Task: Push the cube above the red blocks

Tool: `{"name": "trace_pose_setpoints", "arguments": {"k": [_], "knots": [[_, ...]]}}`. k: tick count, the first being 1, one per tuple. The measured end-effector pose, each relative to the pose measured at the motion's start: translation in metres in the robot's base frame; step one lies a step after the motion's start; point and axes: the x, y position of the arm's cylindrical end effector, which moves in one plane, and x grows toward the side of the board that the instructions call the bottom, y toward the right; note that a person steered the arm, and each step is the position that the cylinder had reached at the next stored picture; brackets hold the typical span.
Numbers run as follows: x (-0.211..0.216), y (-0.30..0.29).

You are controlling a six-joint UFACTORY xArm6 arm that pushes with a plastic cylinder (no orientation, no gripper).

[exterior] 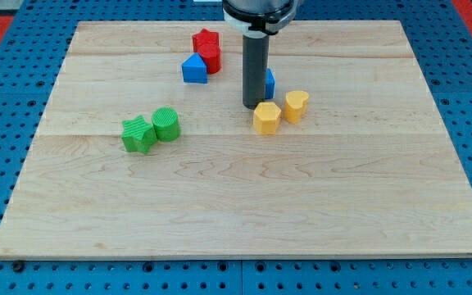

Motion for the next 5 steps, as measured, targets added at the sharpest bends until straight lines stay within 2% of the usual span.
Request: {"name": "trace_pose_setpoints", "arguments": {"k": [1, 2, 3, 4, 5], "knots": [[-0.032, 0.043], [-0.06, 0.053], [-0.114, 0.068], [-0.151, 0.009], [-0.185, -0.017]]}}
